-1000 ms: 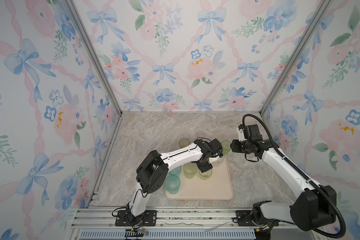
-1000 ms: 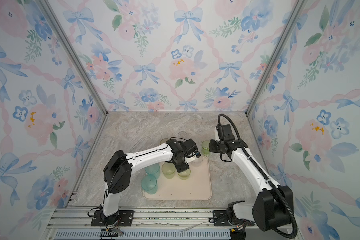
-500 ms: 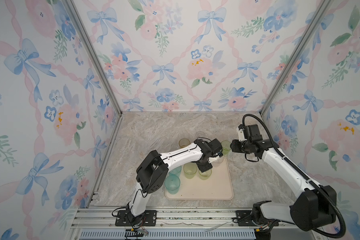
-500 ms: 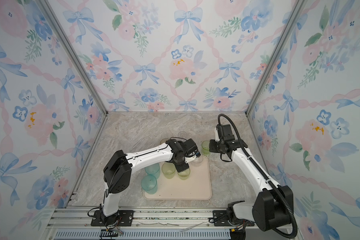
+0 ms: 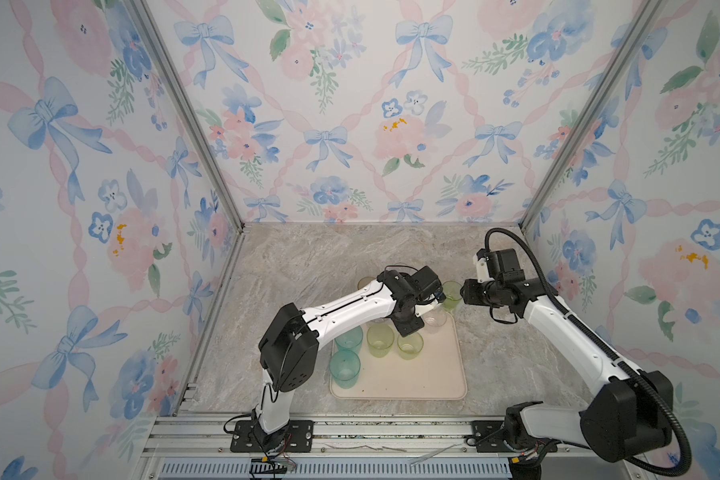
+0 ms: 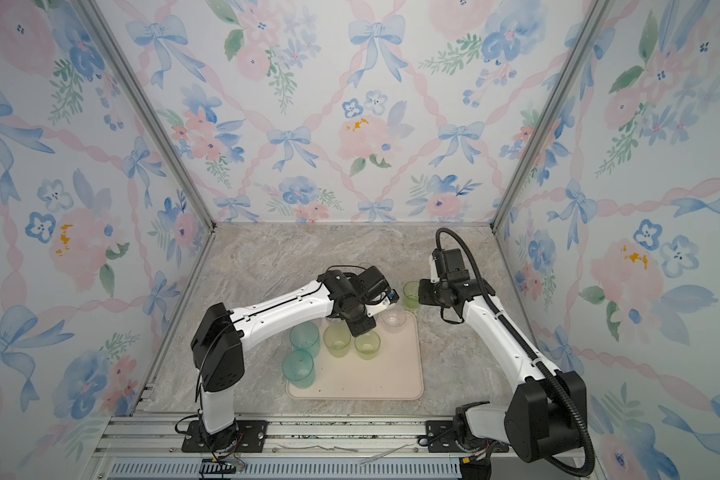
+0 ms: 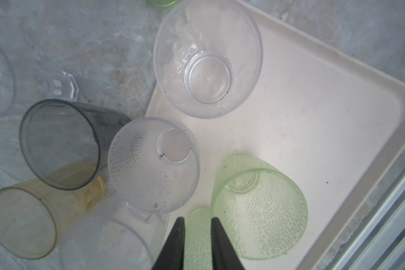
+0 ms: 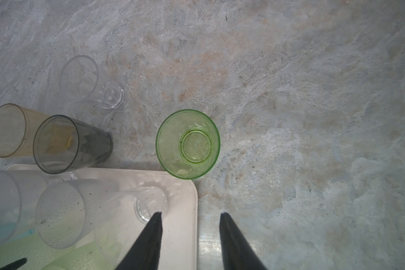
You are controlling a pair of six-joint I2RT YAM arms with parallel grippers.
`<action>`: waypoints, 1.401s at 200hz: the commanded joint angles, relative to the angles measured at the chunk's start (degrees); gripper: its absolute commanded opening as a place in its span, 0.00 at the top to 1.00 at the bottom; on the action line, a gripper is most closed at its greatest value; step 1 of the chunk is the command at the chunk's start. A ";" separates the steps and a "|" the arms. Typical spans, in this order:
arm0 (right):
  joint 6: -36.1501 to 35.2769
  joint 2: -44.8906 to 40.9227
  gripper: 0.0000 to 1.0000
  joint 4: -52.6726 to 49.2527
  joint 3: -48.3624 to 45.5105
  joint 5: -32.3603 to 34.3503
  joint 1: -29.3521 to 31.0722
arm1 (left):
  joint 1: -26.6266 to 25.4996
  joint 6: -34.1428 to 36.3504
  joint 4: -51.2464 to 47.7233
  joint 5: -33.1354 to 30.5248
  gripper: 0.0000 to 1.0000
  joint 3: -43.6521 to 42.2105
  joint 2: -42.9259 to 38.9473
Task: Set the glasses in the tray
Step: 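Raise the left gripper while the right gripper lowers over the bright green cup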
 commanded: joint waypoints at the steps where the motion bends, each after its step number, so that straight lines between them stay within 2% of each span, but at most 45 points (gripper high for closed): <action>1: 0.02 0.67 0.56 -0.63 -0.14 -0.15 -0.71 | 1.11 1.28 -0.36 1.97 0.78 1.75 -4.84; 28: -0.13 2.33 0.56 -1.79 1.06 1.57 -0.80 | 4.60 0.33 2.25 2.36 0.78 2.01 -10.57; 58: -0.25 4.03 0.57 -2.56 2.08 2.32 -0.80 | 11.47 -3.30 10.59 2.17 0.77 -2.00 -18.17; 91: -0.36 4.59 0.58 -2.61 2.55 2.94 -0.88 | 19.59 -7.63 19.45 3.22 0.75 -9.43 -25.69; 138: -0.34 5.04 0.58 -2.71 3.05 3.85 -0.89 | 27.59 -16.98 31.14 -3.07 0.71 -25.94 -36.17; 161: -0.23 5.53 0.58 -2.37 3.12 4.55 -0.89 | 29.33 -21.05 38.91 -5.10 0.70 -35.14 -41.14; 182: -0.18 6.41 0.58 -2.25 3.78 4.82 -0.90 | 31.20 -23.15 43.50 -6.14 0.68 -40.24 -43.17; 232: -0.35 7.28 0.58 -2.56 5.72 5.07 -0.89 | 32.99 -25.25 47.15 -5.46 0.65 -44.46 -43.38; 280: -0.80 9.73 0.59 -3.32 7.66 5.73 -1.07 | 33.33 -26.84 52.26 -3.91 0.57 -47.36 -42.62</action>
